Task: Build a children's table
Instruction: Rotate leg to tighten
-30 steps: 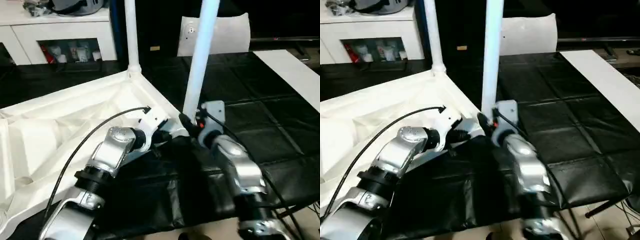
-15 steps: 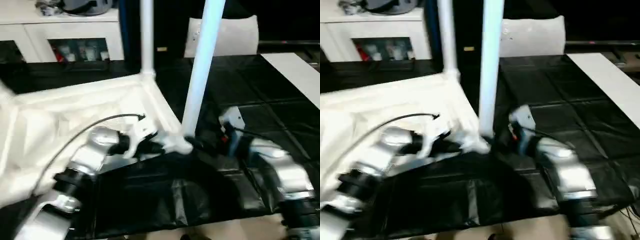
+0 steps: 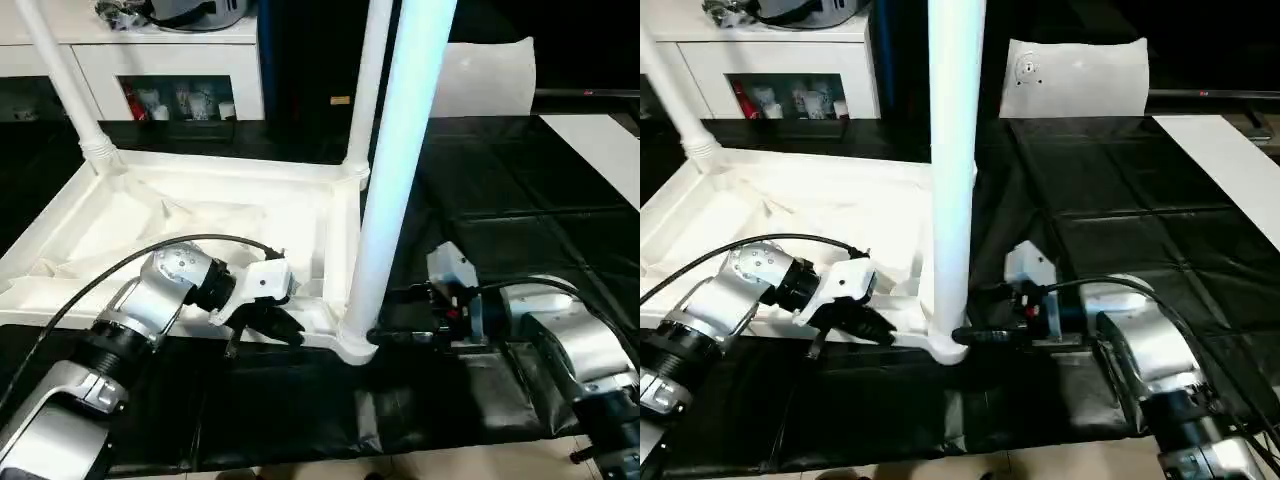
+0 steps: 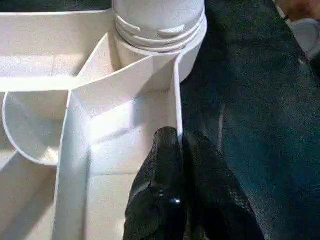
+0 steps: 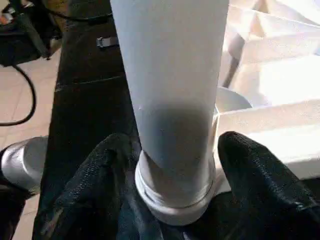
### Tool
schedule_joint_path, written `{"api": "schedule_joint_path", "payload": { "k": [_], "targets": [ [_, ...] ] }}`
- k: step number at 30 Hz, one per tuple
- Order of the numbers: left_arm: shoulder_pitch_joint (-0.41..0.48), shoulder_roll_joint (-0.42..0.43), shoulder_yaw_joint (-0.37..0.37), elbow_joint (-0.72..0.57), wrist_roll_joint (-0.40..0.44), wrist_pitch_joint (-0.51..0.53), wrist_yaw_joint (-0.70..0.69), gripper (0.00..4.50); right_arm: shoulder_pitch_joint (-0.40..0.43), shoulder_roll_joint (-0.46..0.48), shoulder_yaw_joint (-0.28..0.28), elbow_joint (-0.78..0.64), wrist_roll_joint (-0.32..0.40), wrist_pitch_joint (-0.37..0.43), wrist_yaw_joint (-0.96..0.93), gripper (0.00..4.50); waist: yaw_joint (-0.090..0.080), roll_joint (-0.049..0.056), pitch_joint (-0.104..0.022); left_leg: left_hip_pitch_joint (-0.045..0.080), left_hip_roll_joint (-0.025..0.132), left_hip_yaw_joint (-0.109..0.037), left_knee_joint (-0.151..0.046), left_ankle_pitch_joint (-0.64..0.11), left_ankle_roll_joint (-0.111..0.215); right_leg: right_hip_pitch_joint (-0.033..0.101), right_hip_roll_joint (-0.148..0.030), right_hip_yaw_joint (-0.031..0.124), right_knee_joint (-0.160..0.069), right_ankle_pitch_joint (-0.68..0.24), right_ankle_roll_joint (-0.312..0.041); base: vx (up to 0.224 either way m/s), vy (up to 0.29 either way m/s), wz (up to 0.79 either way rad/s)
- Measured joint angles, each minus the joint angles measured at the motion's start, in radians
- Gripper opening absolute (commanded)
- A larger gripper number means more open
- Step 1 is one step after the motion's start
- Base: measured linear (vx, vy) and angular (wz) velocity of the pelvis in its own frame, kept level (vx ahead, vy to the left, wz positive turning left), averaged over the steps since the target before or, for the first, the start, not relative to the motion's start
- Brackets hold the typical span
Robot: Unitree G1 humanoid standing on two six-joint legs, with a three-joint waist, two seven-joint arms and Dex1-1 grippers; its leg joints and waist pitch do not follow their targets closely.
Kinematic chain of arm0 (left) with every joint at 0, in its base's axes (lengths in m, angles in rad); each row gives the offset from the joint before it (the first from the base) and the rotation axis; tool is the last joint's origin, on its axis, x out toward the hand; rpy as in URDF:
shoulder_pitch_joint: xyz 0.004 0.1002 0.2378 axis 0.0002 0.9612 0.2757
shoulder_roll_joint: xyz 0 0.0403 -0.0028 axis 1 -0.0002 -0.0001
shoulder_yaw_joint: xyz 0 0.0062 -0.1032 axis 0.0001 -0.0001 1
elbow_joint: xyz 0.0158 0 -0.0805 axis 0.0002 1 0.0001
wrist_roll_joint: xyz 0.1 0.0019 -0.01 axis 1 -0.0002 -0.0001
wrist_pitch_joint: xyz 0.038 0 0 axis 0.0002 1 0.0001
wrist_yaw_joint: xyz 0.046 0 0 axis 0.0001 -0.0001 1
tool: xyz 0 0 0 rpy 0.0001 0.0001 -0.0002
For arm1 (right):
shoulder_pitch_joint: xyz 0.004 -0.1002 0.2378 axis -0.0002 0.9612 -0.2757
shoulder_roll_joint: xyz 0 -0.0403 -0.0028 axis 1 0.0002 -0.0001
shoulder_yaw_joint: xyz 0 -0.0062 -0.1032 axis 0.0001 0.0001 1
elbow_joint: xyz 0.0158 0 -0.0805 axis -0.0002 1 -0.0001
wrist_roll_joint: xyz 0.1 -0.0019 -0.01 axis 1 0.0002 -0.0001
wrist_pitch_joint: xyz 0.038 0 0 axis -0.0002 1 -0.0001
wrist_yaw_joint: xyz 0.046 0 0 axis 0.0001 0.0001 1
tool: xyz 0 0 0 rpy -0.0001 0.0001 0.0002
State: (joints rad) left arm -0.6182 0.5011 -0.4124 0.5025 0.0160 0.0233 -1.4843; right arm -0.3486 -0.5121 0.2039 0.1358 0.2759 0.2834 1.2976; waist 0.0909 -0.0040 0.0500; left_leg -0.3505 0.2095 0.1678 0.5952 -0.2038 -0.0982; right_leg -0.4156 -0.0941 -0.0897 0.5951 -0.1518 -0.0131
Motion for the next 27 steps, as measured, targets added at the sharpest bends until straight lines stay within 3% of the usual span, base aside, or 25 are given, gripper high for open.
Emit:
{"api": "schedule_joint_path", "payload": {
  "k": [10,27],
  "targets": [
    [-0.003,0.001,-0.001,0.010,0.000,-0.010,-0.018,0.00,-0.001,0.008,0.002,0.016,0.000,-0.012,0.015,1.94,0.001,-0.001,0.000,0.000,0.000,0.000,0.000,0.000,0.000,0.000,0.000,0.000,0.000,0.000,0.000,0.000,0.000,0.00],
    [0.010,0.003,0.018,0.012,-0.001,0.019,-0.015,0.00,0.041,0.022,-0.012,0.000,0.002,-0.007,-0.024,0.99,-0.005,-0.001,-0.001,0.003,0.001,0.000,0.000,0.001,-0.002,0.001,0.001,0.000,0.001,-0.001,0.002,0.000,0.000,0.00]
  ]
}}
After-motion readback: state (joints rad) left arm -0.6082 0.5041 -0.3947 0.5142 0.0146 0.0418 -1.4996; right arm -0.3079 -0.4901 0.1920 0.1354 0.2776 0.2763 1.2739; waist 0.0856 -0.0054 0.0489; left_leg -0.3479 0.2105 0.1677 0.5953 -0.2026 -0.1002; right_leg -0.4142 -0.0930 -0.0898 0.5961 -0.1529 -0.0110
